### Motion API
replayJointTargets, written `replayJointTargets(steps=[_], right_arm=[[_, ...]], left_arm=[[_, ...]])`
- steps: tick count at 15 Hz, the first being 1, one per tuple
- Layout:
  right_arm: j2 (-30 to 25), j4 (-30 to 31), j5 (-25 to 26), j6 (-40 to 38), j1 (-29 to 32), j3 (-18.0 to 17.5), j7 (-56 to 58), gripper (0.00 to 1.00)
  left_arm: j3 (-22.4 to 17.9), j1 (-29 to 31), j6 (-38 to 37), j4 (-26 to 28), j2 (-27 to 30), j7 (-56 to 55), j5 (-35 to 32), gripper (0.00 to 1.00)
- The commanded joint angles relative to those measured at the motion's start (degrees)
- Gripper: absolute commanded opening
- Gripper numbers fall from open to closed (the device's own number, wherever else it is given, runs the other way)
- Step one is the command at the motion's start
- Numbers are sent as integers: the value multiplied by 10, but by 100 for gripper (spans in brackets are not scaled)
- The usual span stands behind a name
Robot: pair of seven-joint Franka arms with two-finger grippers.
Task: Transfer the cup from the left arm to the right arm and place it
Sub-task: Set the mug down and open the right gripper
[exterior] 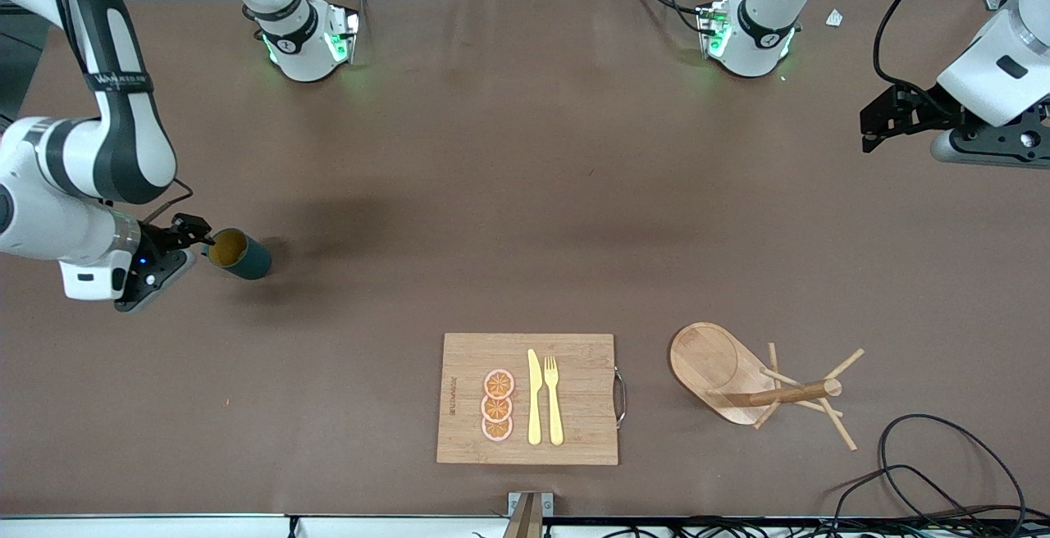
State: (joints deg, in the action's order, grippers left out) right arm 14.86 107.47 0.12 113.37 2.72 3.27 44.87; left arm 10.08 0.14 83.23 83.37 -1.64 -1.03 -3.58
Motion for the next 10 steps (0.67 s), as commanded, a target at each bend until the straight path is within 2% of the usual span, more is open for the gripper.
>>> replayJointTargets(steps=[1, 4, 7, 10], right_arm=[[-44, 8, -8, -40, -9, 1, -87, 100], [-69, -15, -8, -101, -15, 2, -172, 100], [-70, -74, -8, -186, -21, 1, -255, 100], [-74, -138, -8, -268, -29, 1, -282, 100]], left_arm=[[1, 5, -6, 4, 11, 13, 4, 100], [-1, 7, -6, 4, 11, 15, 4, 100], [-1, 7, -6, 2, 11, 14, 3, 100], [-1, 7, -6, -1, 11, 14, 3, 100]])
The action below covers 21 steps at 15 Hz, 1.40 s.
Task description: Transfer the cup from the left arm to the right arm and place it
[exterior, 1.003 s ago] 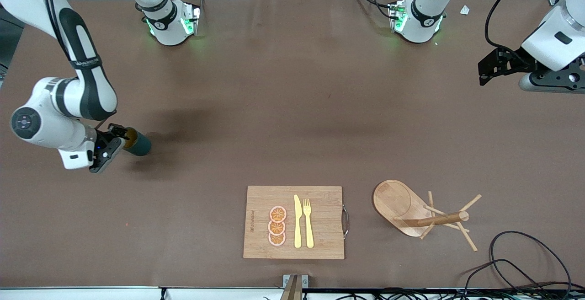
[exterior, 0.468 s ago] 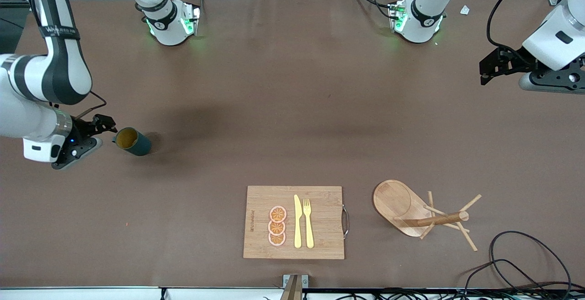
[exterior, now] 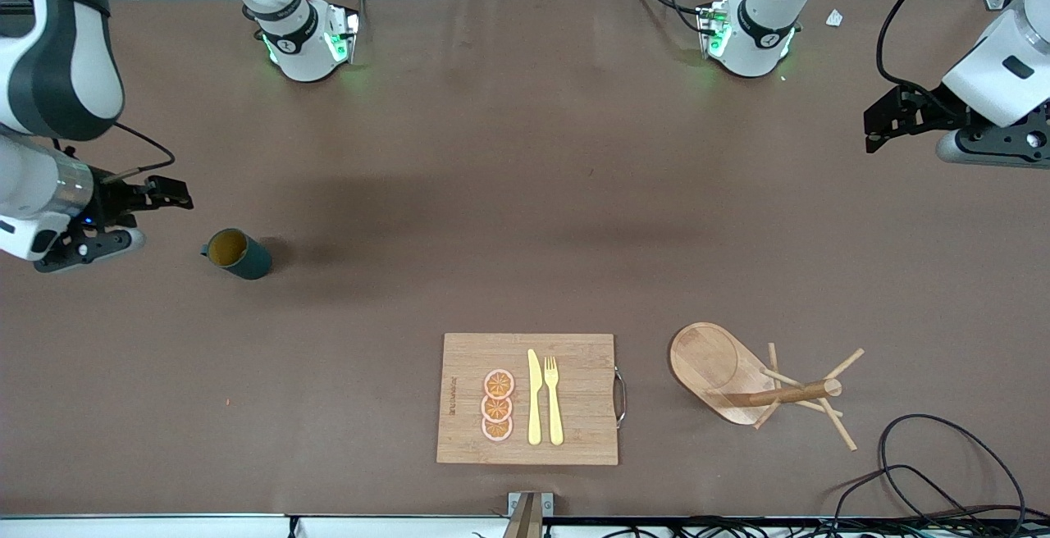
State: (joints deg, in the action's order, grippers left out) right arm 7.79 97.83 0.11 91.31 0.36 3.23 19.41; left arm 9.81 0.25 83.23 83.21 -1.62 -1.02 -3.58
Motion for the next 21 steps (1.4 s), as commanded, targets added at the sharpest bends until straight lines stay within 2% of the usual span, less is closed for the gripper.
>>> replayJointTargets(steps=[1, 6, 11, 14, 21], right_arm=[[-7, -55, -9, -64, -5, 0, -29, 100], [-28, -76, -16, -115, -7, -1, -69, 100], [-26, -117, -10, -148, -8, 1, -101, 100], [-9, -172, -12, -170, -7, 3, -102, 100], [-10, -177, -16, -170, -5, 3, -103, 100]], left_arm=[[1, 5, -6, 0, 11, 14, 3, 100], [1, 5, -6, 0, 11, 16, 5, 100], [2, 5, -9, 0, 10, 15, 2, 100], [2, 5, -10, -1, 11, 15, 2, 100], [4, 5, -21, 0, 11, 18, 10, 100]])
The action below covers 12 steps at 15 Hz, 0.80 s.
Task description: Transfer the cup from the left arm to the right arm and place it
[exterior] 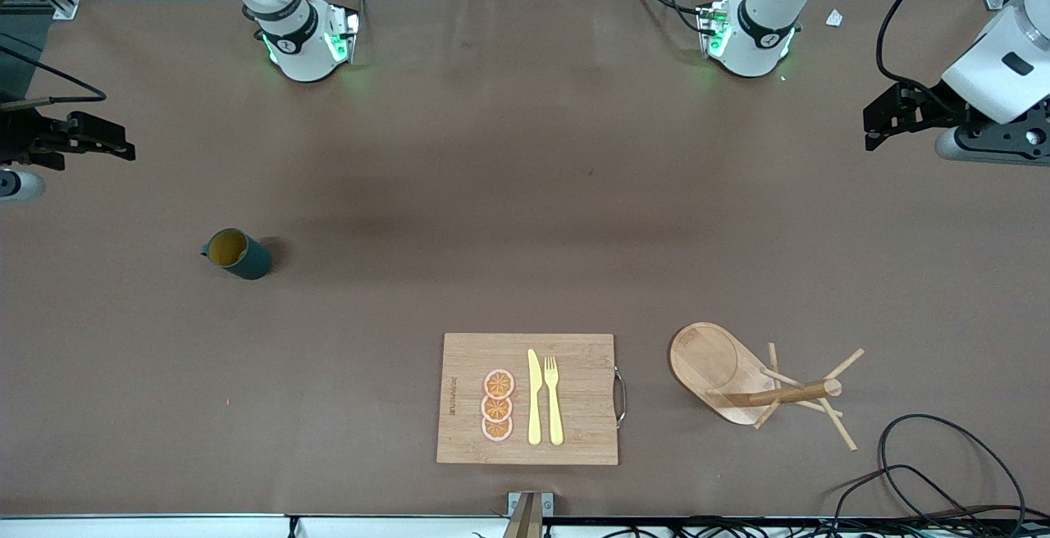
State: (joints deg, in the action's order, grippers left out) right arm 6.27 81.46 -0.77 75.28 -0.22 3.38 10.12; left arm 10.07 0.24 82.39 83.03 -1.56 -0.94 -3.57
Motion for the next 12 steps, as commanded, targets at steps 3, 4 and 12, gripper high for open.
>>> replayJointTargets(steps=[3, 4, 12], right_arm=[[4, -13, -1, -5, 2, 2, -3, 100], [2, -13, 0, 0, 3, 4, -2, 100], [-53, 45, 2, 20, 12, 2, 0, 100]], left_arm=[[1, 5, -12, 2, 10, 17, 10, 100], [0, 5, -12, 2, 11, 17, 11, 100], [0, 13, -11, 2, 7, -19, 28, 100]])
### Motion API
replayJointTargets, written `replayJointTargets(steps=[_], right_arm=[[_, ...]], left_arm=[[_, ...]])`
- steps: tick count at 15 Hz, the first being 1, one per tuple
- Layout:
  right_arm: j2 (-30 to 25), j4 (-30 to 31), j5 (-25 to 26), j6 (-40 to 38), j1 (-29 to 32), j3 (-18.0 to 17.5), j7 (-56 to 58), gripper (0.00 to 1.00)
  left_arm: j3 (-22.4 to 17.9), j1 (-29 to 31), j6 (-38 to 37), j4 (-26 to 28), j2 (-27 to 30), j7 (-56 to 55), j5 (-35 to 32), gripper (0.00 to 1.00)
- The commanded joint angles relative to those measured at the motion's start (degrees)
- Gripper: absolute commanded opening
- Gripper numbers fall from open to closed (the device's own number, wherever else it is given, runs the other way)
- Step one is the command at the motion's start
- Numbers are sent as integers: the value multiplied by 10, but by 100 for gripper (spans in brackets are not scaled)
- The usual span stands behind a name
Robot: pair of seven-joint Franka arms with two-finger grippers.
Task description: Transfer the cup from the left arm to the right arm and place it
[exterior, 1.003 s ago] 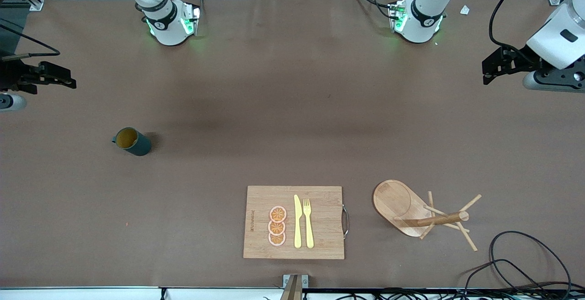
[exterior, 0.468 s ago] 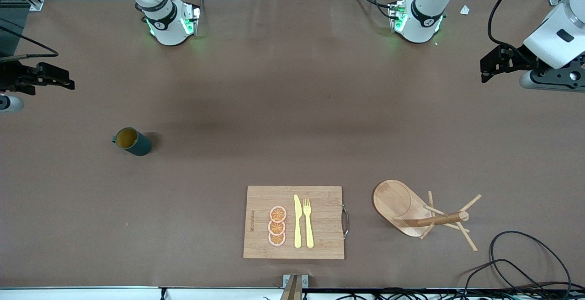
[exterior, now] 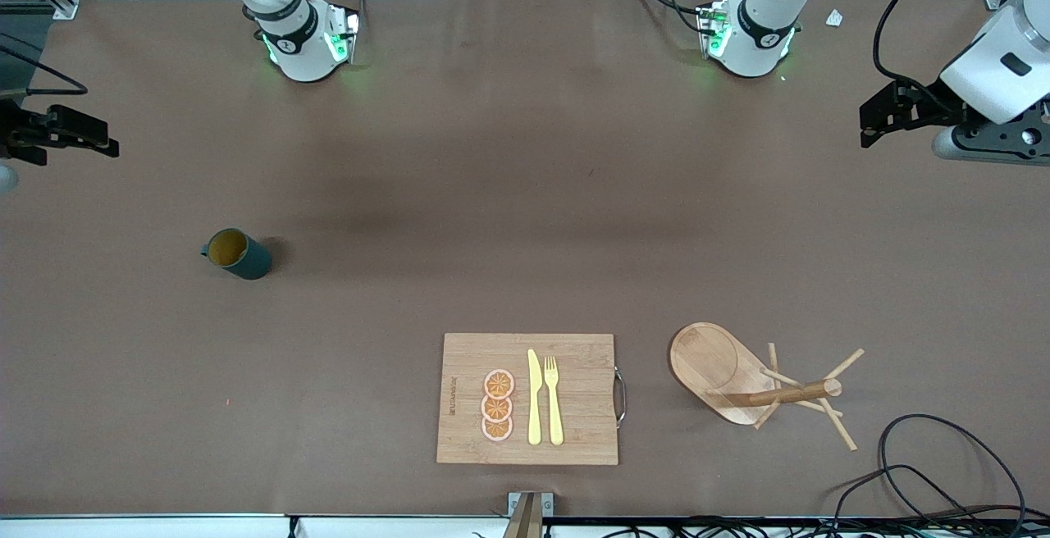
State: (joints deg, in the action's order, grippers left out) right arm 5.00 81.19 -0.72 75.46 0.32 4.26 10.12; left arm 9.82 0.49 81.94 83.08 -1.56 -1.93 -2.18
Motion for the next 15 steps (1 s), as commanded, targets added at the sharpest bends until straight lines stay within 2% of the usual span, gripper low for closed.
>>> replayJointTargets(steps=[1, 4, 15], right_arm=[[-55, 67, 2, 30, 4, -7, 0, 100], [-89, 108, 2, 57, 2, -7, 0, 100], [-112, 107, 2, 57, -5, -8, 0, 100]], left_arm=[[1, 11, -6, 2, 8, -12, 14, 100], [2, 17, -4, 5, 12, -23, 13, 100], [2, 28, -4, 5, 10, -38, 15, 100]])
